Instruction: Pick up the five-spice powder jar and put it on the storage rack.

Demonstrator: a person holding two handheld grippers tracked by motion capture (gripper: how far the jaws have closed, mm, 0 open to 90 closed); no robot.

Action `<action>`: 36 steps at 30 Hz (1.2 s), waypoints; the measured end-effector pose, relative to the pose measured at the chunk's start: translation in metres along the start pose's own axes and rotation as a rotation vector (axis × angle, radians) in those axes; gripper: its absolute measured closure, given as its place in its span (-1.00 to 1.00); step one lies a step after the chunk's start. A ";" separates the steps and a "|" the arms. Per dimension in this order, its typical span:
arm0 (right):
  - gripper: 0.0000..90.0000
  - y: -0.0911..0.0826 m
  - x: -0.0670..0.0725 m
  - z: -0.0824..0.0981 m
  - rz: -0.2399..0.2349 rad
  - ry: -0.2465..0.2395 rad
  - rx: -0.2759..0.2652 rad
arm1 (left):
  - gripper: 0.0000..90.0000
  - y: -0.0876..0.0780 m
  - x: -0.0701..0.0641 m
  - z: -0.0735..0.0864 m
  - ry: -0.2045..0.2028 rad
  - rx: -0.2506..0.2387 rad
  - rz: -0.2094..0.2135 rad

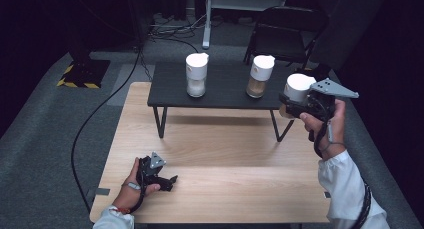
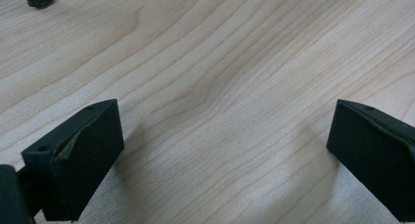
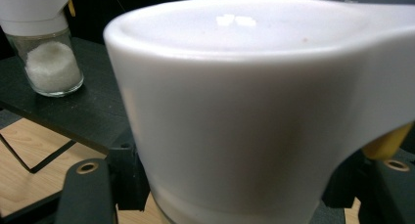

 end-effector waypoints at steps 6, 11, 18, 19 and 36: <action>-0.34 0.006 0.000 -0.005 0.005 0.002 -0.007 | -1.00 0.000 0.000 0.000 0.000 0.000 0.000; -0.34 0.011 0.000 -0.008 0.007 0.009 -0.010 | -1.00 0.000 0.000 0.000 0.000 0.000 0.000; -0.34 0.020 -0.002 -0.013 0.021 0.018 -0.011 | -1.00 0.000 0.000 0.000 -0.001 0.000 0.000; -0.34 0.021 -0.002 -0.014 0.023 0.019 -0.013 | -1.00 0.000 0.000 0.000 0.001 0.000 0.000; -0.34 0.046 -0.002 -0.020 0.055 0.042 -0.021 | -1.00 0.000 0.000 0.000 0.001 0.000 0.000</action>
Point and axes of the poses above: each handheld gripper's, and its own axes: y roughly forward along the jaws, z roughly out of its underside, x roughly to its left, the point moved 1 cm from there along y, roughly forward along the jaws, and after that the axes turned 12 degrees about y, right-handed, at the moved point
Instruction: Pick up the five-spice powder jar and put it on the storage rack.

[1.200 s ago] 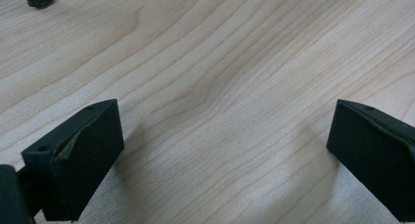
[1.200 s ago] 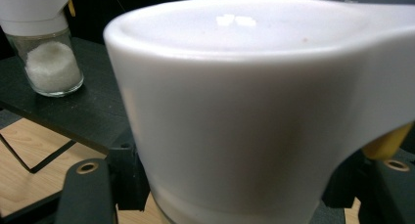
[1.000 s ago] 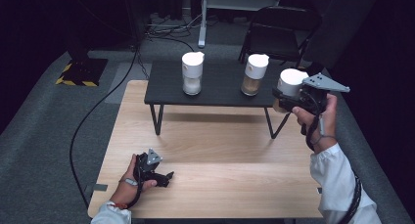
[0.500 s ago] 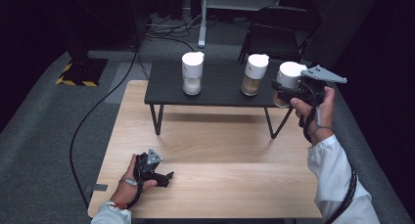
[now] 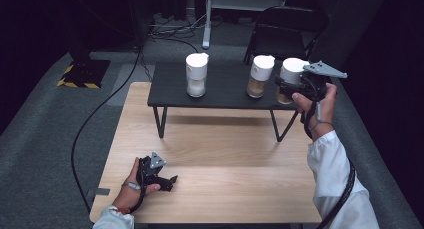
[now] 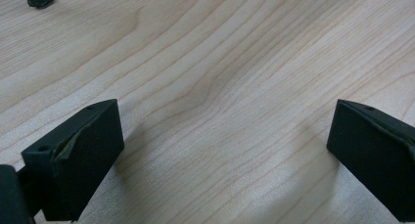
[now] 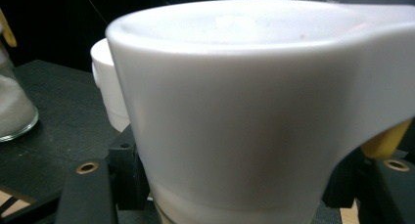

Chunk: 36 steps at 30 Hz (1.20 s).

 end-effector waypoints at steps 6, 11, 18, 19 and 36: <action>-0.34 0.009 0.000 0.002 0.010 0.014 -0.001 | -1.00 0.000 0.000 0.000 -0.003 -0.001 0.000; -0.34 0.015 -0.003 0.004 0.020 0.026 -0.009 | -1.00 0.000 0.000 0.000 -0.001 0.000 0.000; -0.34 0.024 -0.008 0.008 0.035 0.050 -0.017 | -1.00 0.000 0.000 0.000 -0.003 -0.001 0.000; -0.34 0.026 -0.008 0.008 0.036 0.052 -0.016 | -1.00 0.000 0.000 0.000 -0.002 0.000 0.000; -0.34 0.040 -0.018 0.021 0.032 0.079 -0.047 | -1.00 0.000 0.000 0.000 -0.001 0.000 0.000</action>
Point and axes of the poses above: each handheld gripper's, and its own axes: y roughly forward along the jaws, z roughly out of its underside, x roughly to its left, the point moved 1 cm from there along y, roughly forward along the jaws, and after that the axes turned 12 degrees about y, right-handed, at the moved point
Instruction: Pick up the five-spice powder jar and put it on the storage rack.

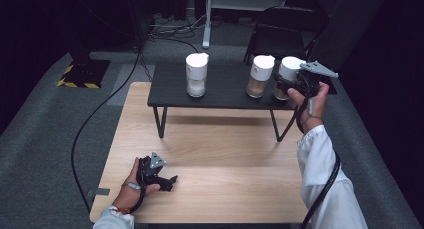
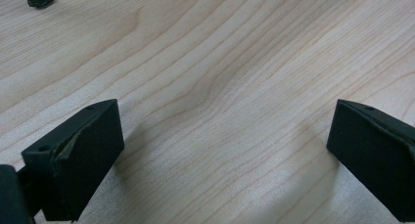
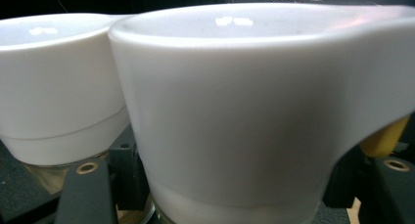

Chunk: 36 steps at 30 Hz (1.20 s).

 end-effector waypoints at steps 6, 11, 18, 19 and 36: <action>-0.34 0.003 -0.002 0.004 -0.004 0.004 -0.002 | -1.00 0.000 0.000 0.000 0.000 -0.001 0.000; -0.34 0.006 -0.004 0.006 -0.010 0.010 0.002 | -1.00 0.000 0.000 0.000 -0.001 0.000 0.000; -0.34 0.005 -0.007 0.009 -0.021 0.012 -0.007 | -1.00 0.000 0.000 0.000 0.003 0.000 0.000; -0.34 0.005 -0.008 0.009 -0.022 0.015 -0.008 | -1.00 0.000 0.000 0.000 0.003 0.000 0.000; -0.37 0.006 -0.009 0.009 -0.017 -0.026 0.020 | -1.00 0.000 0.000 0.000 0.004 0.001 -0.001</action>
Point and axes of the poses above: each handheld gripper's, and its own axes: y roughly forward along the jaws, z roughly out of its underside, x roughly to its left, the point moved 1 cm from there along y, roughly forward along the jaws, and after that the axes turned 12 degrees about y, right-handed, at the moved point
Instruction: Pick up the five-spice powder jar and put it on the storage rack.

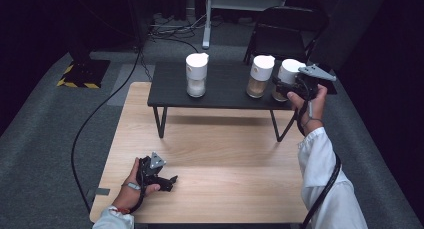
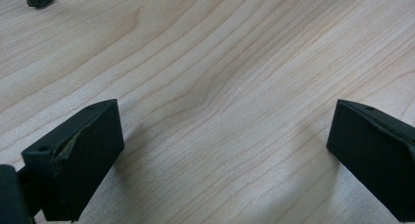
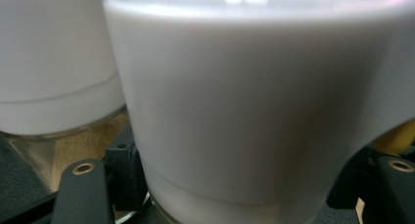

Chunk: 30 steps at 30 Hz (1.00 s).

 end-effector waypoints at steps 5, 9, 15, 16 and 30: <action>-0.43 0.002 -0.001 0.001 -0.005 0.002 0.018 | -1.00 0.000 0.000 0.000 0.000 0.000 0.000; -0.54 0.003 -0.002 0.002 -0.001 0.004 0.016 | -1.00 0.000 0.000 0.000 0.000 0.000 0.000; -0.64 0.005 -0.006 0.005 -0.016 0.019 0.014 | -1.00 0.000 0.000 0.000 0.000 0.000 0.000; -0.73 0.005 -0.005 0.007 -0.012 0.018 0.005 | -1.00 0.000 0.000 0.000 0.000 0.000 0.000; -0.90 0.006 0.000 0.006 0.004 -0.029 0.009 | -1.00 0.000 0.000 0.000 0.000 -0.001 0.001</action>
Point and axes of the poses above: each handheld gripper's, and its own axes: y roughly forward along the jaws, z roughly out of its underside, x roughly to its left, the point moved 1 cm from there along y, roughly forward along the jaws, and after that the axes turned 12 degrees about y, right-handed, at the moved point
